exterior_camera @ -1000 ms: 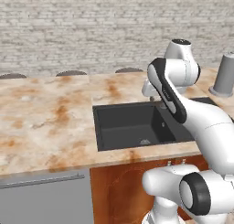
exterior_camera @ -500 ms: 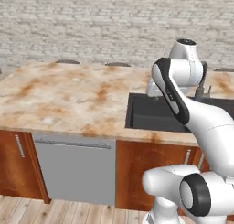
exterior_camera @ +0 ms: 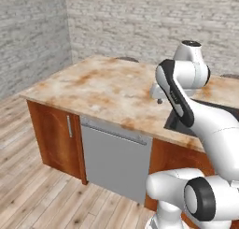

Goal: Open the dishwasher door and pull out the top rack.

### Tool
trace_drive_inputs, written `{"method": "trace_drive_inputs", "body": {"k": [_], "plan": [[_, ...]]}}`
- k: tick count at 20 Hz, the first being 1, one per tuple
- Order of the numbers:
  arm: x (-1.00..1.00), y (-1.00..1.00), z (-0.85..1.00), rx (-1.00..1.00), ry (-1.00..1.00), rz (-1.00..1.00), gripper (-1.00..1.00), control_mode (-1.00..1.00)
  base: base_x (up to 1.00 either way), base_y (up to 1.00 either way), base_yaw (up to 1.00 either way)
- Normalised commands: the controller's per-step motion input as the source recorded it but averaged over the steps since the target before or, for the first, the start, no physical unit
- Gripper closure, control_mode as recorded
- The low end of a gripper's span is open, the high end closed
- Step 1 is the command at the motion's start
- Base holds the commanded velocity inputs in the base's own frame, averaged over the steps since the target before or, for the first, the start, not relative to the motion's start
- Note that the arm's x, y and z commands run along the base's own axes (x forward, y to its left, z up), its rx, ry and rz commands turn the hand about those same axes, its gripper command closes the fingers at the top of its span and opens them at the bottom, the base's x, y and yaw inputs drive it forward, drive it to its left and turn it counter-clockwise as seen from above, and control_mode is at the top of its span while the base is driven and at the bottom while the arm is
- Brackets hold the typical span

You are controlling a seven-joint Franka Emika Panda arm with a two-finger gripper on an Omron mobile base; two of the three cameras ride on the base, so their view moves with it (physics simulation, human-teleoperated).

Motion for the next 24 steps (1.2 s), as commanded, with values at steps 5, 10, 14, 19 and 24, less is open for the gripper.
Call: {"method": "trace_drive_inputs", "body": {"k": [5, 10, 14, 19, 24], "plan": [[0.00, 0.00, 0.00, 0.00, 0.00, 0.00, -1.00, 1.00, 0.00, -0.02, 0.58], [0.00, 0.00, 0.00, 0.00, 0.00, 0.00, -1.00, 1.00, 0.04, -0.47, 0.35], [0.00, 0.00, 0.00, 0.00, 0.00, 0.00, -1.00, 1.00, 0.12, -0.83, 0.19], [0.00, 0.00, 0.00, 0.00, 0.00, 0.00, -1.00, 1.00, 0.22, -0.73, 0.20], [0.00, 0.00, 0.00, 0.00, 0.00, 0.00, -1.00, 1.00, 0.27, -0.15, 0.14]]}}
